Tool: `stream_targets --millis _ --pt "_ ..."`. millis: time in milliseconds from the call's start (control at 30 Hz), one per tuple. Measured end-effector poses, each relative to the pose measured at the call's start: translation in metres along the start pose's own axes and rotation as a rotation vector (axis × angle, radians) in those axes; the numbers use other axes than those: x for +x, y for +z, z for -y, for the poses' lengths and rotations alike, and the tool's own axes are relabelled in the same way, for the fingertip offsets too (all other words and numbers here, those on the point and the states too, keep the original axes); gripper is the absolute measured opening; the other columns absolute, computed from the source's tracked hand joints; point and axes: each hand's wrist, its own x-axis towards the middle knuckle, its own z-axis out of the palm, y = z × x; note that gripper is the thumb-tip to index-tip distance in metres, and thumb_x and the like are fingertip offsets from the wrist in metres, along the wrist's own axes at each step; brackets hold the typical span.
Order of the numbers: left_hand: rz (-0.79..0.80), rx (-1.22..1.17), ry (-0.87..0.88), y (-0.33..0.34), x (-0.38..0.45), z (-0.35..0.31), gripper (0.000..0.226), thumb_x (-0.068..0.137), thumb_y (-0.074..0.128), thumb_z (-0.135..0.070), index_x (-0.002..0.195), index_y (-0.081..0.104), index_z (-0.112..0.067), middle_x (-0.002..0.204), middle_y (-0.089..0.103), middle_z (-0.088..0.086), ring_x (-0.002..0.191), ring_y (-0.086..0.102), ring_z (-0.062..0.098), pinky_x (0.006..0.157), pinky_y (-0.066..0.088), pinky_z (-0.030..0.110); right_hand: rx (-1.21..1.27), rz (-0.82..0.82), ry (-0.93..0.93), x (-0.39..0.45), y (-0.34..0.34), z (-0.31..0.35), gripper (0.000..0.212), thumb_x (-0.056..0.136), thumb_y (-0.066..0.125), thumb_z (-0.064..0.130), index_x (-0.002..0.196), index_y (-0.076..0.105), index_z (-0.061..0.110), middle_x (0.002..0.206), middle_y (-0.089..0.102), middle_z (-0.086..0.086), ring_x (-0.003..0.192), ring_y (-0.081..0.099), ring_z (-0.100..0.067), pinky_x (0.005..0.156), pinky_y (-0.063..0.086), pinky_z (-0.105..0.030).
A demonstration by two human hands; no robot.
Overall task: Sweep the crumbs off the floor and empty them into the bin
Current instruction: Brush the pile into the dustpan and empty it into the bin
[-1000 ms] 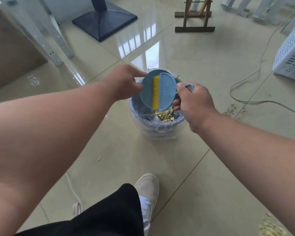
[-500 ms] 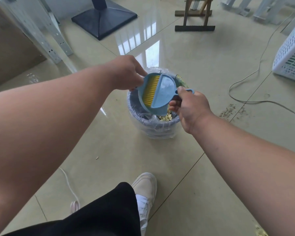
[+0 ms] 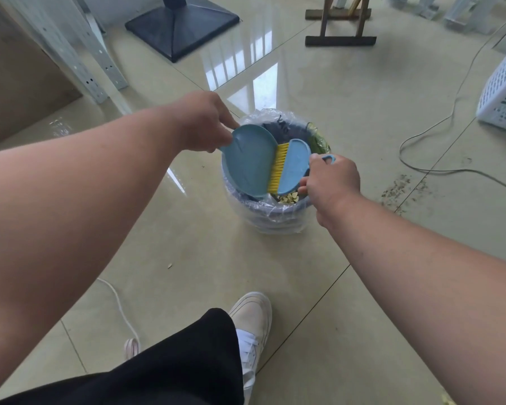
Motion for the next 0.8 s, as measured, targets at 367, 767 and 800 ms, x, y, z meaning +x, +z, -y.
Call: stream_targets --millis 367,767,800 --pt "-0.02 -0.04 0.033 -0.009 -0.005 0.001 0.038 0.088 0.072 -0.029 0.122 0.082 -0.044 0.071 0.08 0.003 0.08 0.078 0.021 0.081 0.064 0.037 0.068 -0.019 0.007 -0.012 0.0 0.005 0.026 0.1 0.053 0.024 0.077 0.059 0.016 0.079 0.072 -0.017 0.059 0.063 -0.023 0.065 0.062 -0.043" --pt "-0.03 -0.131 0.071 -0.018 -0.011 0.006 0.044 0.092 0.07 -0.015 0.122 0.08 -0.044 0.077 0.079 0.014 0.065 0.062 0.016 0.061 0.052 0.026 0.045 -0.067 0.0 -0.011 -0.009 0.003 0.028 0.101 0.052 0.034 0.082 0.06 0.015 0.079 0.072 -0.013 0.06 0.07 -0.025 0.061 0.064 -0.037" --pt "-0.04 -0.168 0.068 -0.018 -0.013 0.006 0.043 0.092 0.071 -0.014 0.119 0.08 -0.046 0.075 0.077 0.013 0.058 0.059 0.011 0.055 0.048 0.022 0.071 -0.051 -0.009 -0.011 -0.015 0.002 0.028 0.103 0.052 0.032 0.082 0.059 0.014 0.074 0.07 -0.013 0.053 0.067 -0.021 0.056 0.062 -0.031"
